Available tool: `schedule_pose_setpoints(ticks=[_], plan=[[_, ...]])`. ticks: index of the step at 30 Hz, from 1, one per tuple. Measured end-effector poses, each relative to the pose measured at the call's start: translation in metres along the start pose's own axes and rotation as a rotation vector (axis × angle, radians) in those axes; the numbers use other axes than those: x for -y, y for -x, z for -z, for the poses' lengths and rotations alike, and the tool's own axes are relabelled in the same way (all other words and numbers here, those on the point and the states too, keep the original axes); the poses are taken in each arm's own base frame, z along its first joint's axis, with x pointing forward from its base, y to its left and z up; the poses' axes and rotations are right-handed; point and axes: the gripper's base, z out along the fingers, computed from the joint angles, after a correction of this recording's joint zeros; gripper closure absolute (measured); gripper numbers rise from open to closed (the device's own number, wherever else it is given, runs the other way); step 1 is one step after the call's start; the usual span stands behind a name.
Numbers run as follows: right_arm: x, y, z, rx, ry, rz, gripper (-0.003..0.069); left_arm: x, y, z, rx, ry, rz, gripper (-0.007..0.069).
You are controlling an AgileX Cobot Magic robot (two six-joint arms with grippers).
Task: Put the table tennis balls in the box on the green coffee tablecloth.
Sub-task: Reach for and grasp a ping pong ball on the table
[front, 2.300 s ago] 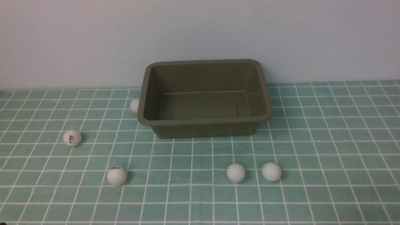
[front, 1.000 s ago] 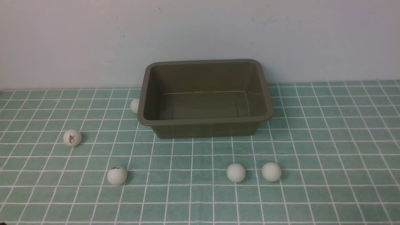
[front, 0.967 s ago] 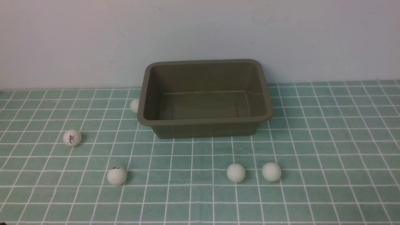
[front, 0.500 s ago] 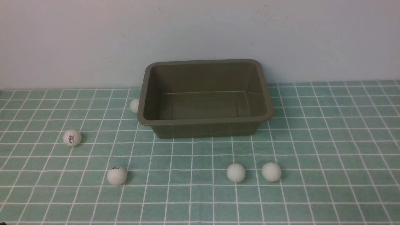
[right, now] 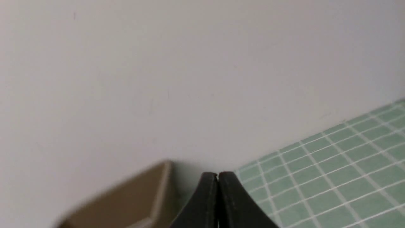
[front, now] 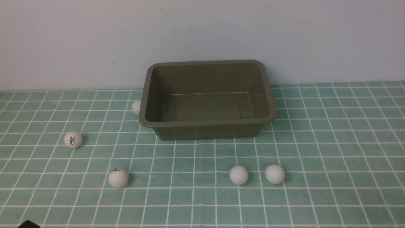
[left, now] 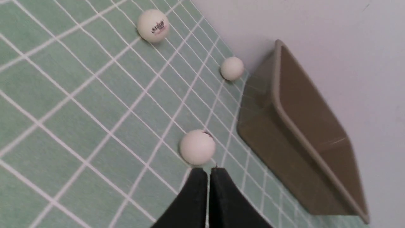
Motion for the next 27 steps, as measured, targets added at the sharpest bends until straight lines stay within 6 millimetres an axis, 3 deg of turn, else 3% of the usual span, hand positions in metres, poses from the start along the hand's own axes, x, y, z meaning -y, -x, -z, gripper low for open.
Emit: schedule_pose_setpoints(ticks=[2,7,19,24,27], plan=[[0.002,0.002,0.0,0.027,-0.021,-0.138,0.0675,0.002,0.001,0.0,0.008,-0.025,0.051,0.0629],[0.006,0.005,0.0,0.067,-0.054,-0.295,0.0675,0.006,0.004,0.0,0.04,-0.074,0.134,0.0629],[0.009,0.008,0.001,0.107,-0.078,-0.371,0.0675,0.008,0.006,0.001,0.054,-0.094,0.17,0.0629],[0.004,0.003,0.0,0.035,-0.044,-0.16,0.0675,0.012,0.016,0.002,0.164,-0.14,0.097,0.0629],[-0.023,0.002,0.002,-0.108,0.082,0.147,0.0675,0.027,0.025,0.009,0.234,-0.165,-0.134,0.0629]])
